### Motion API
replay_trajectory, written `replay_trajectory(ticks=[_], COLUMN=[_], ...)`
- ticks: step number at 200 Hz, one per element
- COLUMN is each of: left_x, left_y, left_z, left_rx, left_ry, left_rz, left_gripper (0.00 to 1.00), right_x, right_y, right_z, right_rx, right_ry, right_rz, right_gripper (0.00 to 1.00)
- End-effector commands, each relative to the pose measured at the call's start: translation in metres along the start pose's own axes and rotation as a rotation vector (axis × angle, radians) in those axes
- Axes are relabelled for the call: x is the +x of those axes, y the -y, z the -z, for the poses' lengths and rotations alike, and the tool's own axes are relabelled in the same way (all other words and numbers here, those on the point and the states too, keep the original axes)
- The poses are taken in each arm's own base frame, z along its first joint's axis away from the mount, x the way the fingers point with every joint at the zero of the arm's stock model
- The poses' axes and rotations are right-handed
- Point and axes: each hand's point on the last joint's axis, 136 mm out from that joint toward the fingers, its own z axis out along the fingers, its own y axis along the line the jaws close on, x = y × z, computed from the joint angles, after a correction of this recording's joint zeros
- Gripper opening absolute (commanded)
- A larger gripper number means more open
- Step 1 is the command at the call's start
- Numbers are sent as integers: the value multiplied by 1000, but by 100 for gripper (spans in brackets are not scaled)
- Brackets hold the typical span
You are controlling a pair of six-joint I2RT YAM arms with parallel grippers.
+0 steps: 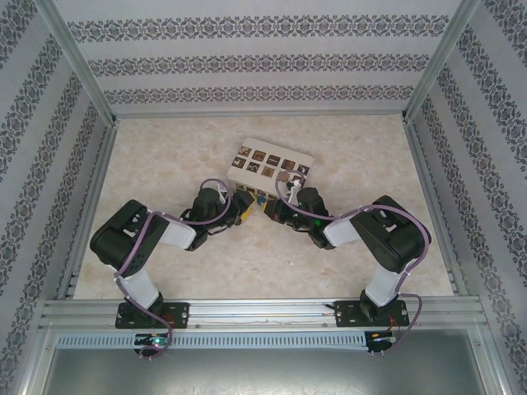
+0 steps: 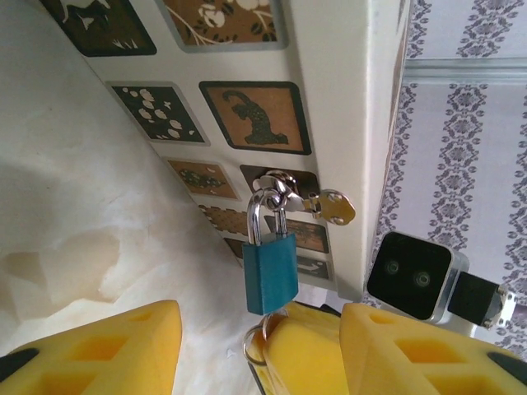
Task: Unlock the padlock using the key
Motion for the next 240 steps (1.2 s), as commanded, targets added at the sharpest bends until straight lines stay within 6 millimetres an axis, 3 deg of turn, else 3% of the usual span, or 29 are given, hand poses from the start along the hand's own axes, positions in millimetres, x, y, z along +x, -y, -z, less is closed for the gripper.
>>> replay_trajectory(ticks=[1,240], left_x=[-10,-17], left_y=[23,21], left_z=[-6,-38], left_rx=[100,157], left_ry=[17,-10], left_rz=[23,116], left_gripper=[52,32], right_x=[-2,-9], right_y=[-4,-5], right_z=[-4,-4], right_rx=[-25,-70], right_ry=[1,-1], right_rz=[-21,-71], right_gripper=[0,0])
